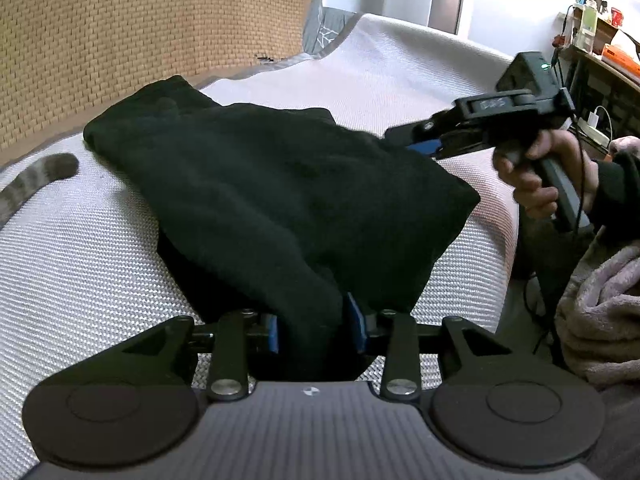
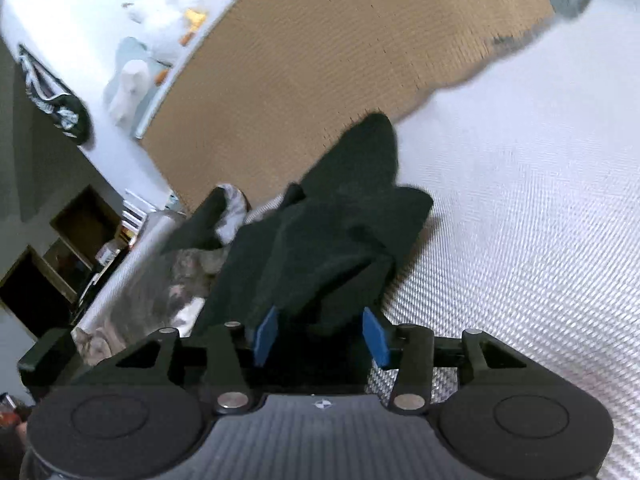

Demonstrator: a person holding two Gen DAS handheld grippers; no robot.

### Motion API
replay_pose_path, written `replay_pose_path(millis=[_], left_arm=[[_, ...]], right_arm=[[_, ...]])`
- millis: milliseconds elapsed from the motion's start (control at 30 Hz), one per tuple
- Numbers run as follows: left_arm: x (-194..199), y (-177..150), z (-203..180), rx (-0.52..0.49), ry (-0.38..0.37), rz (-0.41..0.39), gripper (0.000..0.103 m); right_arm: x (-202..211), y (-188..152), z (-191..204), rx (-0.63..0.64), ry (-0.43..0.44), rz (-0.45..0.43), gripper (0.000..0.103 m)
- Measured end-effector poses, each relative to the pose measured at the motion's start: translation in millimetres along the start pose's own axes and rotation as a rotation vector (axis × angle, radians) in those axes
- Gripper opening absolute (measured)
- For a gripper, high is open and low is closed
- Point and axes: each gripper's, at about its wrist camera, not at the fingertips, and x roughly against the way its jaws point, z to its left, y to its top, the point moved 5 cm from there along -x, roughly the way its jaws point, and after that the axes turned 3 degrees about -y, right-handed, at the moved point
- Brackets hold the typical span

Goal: Fold clothes

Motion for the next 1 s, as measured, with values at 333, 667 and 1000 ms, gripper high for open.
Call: replay_pose_path(millis=[333, 667, 1000], left_arm=[[-2.7, -3.8, -0.5, 0.004, -0.014, 0.020, 0.032], [-4.3, -5.2, -1.3, -0.008, 0.000, 0.035, 0.033], [-4.8, -7.8, 1.3, 0.018, -0.007, 0.040, 0.034]], right_arm=[[-8.8, -11.4, 22.4, 0.162, 0.006, 0.049, 0.014], [6.3, 10.0, 23.3, 0.185, 0.002, -0.039, 0.003], [4.0, -12.3, 20.4, 0.156, 0.079, 0.085, 0.024]])
